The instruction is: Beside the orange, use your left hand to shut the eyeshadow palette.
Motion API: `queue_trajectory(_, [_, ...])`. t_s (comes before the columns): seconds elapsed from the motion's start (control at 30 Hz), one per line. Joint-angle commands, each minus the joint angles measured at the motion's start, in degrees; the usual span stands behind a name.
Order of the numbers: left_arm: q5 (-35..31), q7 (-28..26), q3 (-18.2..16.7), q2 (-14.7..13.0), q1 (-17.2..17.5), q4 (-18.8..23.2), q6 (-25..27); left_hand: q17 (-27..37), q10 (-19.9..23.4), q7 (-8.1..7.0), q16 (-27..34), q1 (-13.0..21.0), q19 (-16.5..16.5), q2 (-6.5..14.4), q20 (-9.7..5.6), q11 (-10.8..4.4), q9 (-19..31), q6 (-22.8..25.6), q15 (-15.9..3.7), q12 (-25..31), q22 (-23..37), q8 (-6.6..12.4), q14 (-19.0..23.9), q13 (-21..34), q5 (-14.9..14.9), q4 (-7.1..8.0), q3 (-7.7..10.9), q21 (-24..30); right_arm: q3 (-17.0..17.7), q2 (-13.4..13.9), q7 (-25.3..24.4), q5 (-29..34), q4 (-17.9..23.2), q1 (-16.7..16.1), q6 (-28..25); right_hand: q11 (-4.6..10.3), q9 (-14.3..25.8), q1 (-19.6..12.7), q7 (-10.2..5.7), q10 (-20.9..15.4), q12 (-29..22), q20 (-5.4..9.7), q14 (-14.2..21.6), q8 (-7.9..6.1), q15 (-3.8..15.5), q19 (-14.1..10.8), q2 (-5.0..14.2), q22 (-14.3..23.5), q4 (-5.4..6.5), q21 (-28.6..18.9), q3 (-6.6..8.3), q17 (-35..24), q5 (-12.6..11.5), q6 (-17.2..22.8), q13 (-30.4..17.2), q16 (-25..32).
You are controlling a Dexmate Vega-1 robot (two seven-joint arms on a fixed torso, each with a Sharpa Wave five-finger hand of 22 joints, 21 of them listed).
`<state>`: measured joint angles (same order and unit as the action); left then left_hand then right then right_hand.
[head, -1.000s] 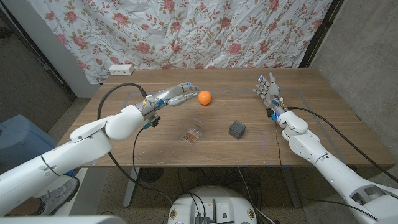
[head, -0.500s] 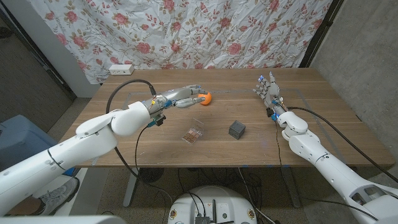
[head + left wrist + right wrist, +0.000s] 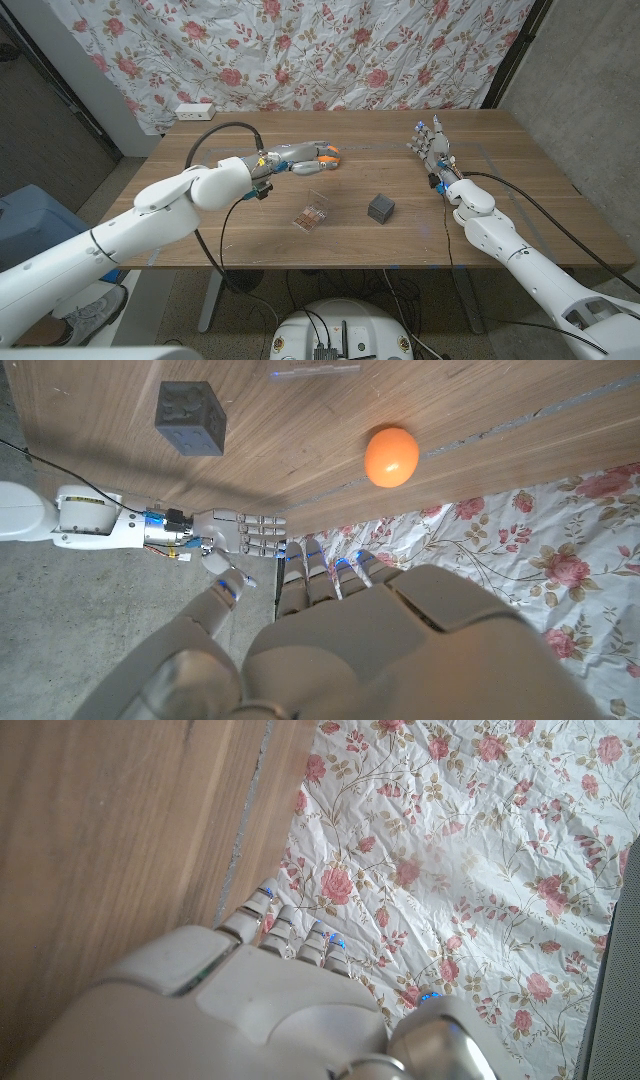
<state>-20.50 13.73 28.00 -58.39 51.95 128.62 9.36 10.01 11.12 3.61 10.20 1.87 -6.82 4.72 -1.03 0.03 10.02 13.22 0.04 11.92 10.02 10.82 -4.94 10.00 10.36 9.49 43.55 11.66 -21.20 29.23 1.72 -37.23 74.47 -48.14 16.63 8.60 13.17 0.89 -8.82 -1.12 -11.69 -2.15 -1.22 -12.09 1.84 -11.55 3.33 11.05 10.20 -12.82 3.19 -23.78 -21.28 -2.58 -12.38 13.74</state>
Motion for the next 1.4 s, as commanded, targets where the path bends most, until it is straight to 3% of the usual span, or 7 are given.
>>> queue_trajectory(0.03, [-5.08,8.25,4.51,1.69,-5.73,0.69,4.73,0.27,1.33,0.47,0.63,-1.1,0.45,5.96,-0.14,-0.28,0.11,0.95,0.12,0.63,0.17,0.01,0.52,0.35,0.02,0.64,0.01,0.25,0.0,0.0,0.0,0.0,0.0,0.01,0.0,0.35,0.31,0.03,-0.56,0.06,-0.34,0.13,-0.12,-0.32,6.63,-0.34,5.63,0.15,0.45,-0.33,-0.17,-0.13,-0.44,0.02,-0.1,0.34])
queue_trajectory(0.57, [-12.21,15.64,9.15,4.4,-10.8,0.17,7.45,0.42,4.48,-0.28,0.74,-2.4,-0.15,5.42,0.18,1.11,0.32,5.94,1.32,1.28,0.25,1.31,0.93,0.56,0.04,1.45,-0.91,-0.02,0.0,0.0,0.0,-0.01,0.01,0.01,0.0,0.34,0.31,0.03,-0.51,0.03,-0.35,0.14,-0.15,-0.33,6.58,-0.36,5.63,0.15,0.45,-0.35,-0.18,-0.14,-0.44,0.06,-0.1,0.32])
queue_trajectory(0.73, [-14.38,16.86,9.91,4.63,-11.17,-0.09,7.93,0.41,5.71,-0.44,0.83,-2.53,-0.12,5.11,0.2,2.4,0.4,6.94,1.9,1.61,0.25,1.41,1.36,0.66,0.01,1.41,-1.3,-0.02,0.0,0.01,-0.01,-0.01,0.02,0.01,-0.01,0.37,0.31,0.03,-0.53,0.05,-0.34,0.15,-0.17,-0.31,6.62,-0.37,5.64,0.15,0.45,-0.35,-0.18,-0.15,-0.45,0.03,-0.1,0.31])
queue_trajectory(0.9, [-15.48,17.58,10.11,4.94,-11.16,-0.67,8.17,0.38,6.74,-0.87,0.92,-2.62,-0.52,4.75,0.67,2.76,0.54,8.45,2.06,1.88,0.24,1.74,1.89,0.76,-0.03,1.36,-1.78,-0.19,0.0,0.01,-0.01,-0.01,0.03,0.0,-0.02,0.34,0.31,0.03,-0.59,0.07,-0.33,0.17,-0.17,-0.3,6.61,-0.37,5.64,0.15,0.45,-0.35,-0.19,-0.15,-0.45,0.0,-0.1,0.31])
queue_trajectory(0.93, [-15.72,18.09,10.27,5.05,-11.35,-0.81,8.27,0.37,7.72,-0.9,0.94,-2.66,-1.43,4.68,0.9,3.72,0.62,8.42,2.29,2.16,0.23,1.55,2.15,0.85,-0.03,1.37,-2.06,-0.51,0.0,0.01,-0.01,-0.01,0.03,0.0,-0.02,0.33,0.31,0.03,-0.59,0.07,-0.33,0.14,-0.15,-0.3,6.6,-0.39,5.64,0.15,0.45,-0.36,-0.19,-0.15,-0.45,-0.01,-0.1,0.32])
queue_trajectory(1.07, [-16.27,18.89,10.5,5.44,-11.55,-1.37,8.54,0.35,8.92,-0.72,1.18,-2.7,-2.04,4.61,1.18,4.38,0.72,8.84,3.19,2.46,0.2,1.42,3.22,0.99,-0.03,1.37,-2.57,-0.6,0.0,0.01,-0.01,-0.01,0.04,0.0,-0.02,0.32,0.31,0.03,-0.57,0.06,-0.33,0.14,-0.15,-0.3,6.62,-0.37,5.64,0.15,0.45,-0.35,-0.19,-0.16,-0.45,0.0,-0.1,0.32])
queue_trajectory(1.4, [-14.92,21.18,10.95,6.54,-13.04,-3.5,8.04,0.37,10.0,-0.63,1.58,-2.73,-1.79,4.57,1.43,4.3,0.78,10.05,3.14,2.65,0.19,1.54,4.93,1.07,-0.02,1.4,-3.14,-0.44,0.0,0.01,-0.01,0.0,0.04,0.0,-0.02,0.29,0.3,0.03,-0.5,0.05,-0.34,0.16,-0.15,-0.32,6.56,-0.37,5.64,0.15,0.45,-0.36,-0.19,-0.17,-0.46,0.04,-0.1,0.32])
